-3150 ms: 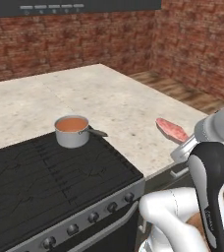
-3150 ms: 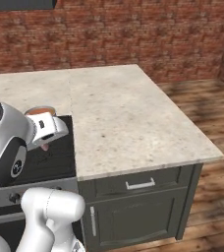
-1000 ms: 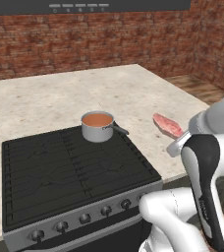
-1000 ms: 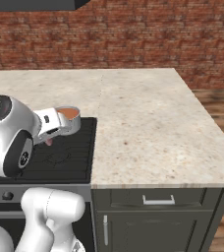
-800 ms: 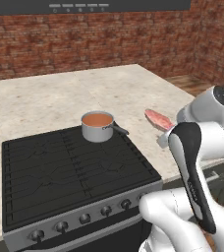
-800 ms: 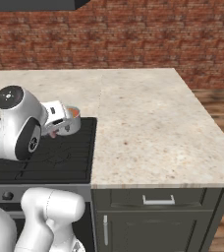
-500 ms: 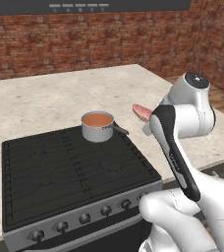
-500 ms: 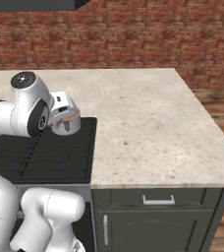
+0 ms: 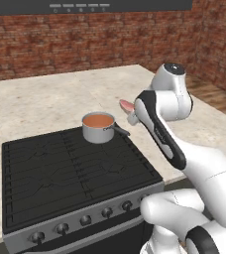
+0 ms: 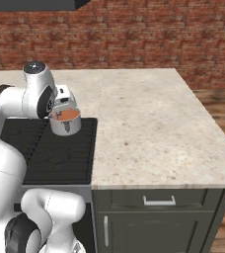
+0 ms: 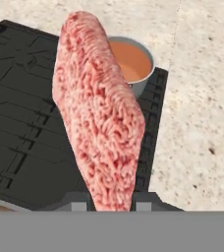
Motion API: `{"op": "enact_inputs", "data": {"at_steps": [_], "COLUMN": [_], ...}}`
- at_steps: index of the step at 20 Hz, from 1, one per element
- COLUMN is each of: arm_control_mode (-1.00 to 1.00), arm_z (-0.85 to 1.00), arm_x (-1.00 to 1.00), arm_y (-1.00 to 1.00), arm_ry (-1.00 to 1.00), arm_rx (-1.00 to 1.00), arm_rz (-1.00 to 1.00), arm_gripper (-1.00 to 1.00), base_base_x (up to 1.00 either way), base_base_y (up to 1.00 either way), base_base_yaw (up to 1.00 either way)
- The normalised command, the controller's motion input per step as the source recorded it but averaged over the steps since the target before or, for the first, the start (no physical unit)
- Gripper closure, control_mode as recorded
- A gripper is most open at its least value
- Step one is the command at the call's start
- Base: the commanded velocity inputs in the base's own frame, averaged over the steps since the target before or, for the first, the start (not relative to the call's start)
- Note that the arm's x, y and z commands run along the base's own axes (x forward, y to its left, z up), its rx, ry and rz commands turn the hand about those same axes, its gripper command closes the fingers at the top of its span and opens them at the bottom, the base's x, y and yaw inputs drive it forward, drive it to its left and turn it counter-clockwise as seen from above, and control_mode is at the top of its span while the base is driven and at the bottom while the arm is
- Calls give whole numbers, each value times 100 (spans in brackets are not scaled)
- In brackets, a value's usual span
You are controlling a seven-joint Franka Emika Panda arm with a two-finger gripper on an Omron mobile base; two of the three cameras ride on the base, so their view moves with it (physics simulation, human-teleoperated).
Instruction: Retrieve the steak from the fridge and place it on the saucepan with marinade on the stove.
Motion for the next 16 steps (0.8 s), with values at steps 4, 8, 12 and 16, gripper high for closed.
{"op": "enact_inputs", "data": {"at_steps": [4,8,12,16], "arm_control_mode": [-100,-100,-100,-100], "arm_z": [-7,-2,0,-1], "arm_x": [0,1,32,56], "arm_y": [0,1,11,36], "arm_ry": [0,0,0,0], "arm_rx": [21,16,0,-1], "arm_rz": [0,0,-3,-5], "arm_gripper": [100,100,100,100], "base_base_x": [0,0,0,0], "base_base_y": [0,0,0,0], "base_base_yaw": [0,0,0,0]}}
